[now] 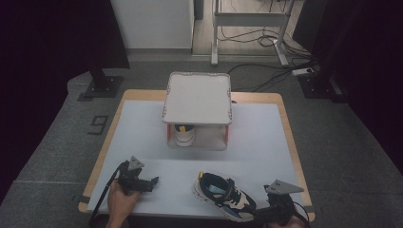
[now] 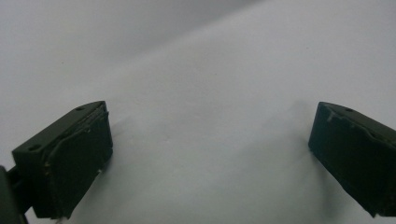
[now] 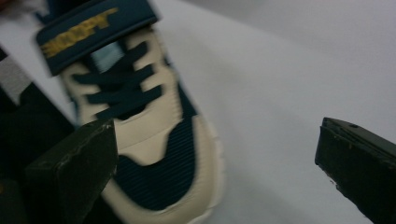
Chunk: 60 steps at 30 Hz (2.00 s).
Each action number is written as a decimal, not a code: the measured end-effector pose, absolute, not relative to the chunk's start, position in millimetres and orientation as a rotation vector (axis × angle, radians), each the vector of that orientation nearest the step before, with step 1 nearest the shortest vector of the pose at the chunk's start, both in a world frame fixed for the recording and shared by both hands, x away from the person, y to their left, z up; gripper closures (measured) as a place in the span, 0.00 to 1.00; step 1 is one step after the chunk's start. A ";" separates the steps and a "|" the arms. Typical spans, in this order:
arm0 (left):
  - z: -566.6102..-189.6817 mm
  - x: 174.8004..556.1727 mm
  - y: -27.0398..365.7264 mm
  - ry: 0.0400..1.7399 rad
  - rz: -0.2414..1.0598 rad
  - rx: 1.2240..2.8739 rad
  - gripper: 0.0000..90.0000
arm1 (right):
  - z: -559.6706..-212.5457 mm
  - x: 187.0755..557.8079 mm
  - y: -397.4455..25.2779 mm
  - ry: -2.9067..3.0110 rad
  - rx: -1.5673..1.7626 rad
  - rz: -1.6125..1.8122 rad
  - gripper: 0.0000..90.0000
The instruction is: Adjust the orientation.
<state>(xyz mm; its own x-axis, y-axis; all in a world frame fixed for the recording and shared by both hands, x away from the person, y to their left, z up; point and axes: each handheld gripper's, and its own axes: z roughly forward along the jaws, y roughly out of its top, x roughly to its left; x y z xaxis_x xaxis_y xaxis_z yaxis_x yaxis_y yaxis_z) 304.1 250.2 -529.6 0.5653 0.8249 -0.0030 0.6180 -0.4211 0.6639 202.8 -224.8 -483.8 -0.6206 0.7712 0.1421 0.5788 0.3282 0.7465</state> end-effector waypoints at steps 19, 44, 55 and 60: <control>-529.5 304.0 250.2 1.149 0.434 2.180 0.00 | -511.2 200.4 -211.9 2.413 1.177 0.989 0.00; -529.6 304.1 250.3 1.150 0.432 2.179 0.00 | -517.9 300.9 -212.7 2.271 1.362 0.998 0.00; -529.6 304.0 250.3 1.150 0.433 2.179 0.00 | -517.6 343.5 -179.3 2.278 1.358 1.008 0.00; -529.5 303.9 250.3 1.149 0.434 2.181 0.00 | -519.4 358.2 -160.0 2.295 1.330 1.016 0.05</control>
<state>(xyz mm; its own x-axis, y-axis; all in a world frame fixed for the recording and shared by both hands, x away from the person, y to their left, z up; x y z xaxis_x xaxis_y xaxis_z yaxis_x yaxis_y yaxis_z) 303.9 250.3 -529.5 0.5661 0.8244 -0.0014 0.6177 -0.4231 0.6629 358.2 -160.0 -519.4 -0.5264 0.8456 0.0881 0.6336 0.3210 0.7039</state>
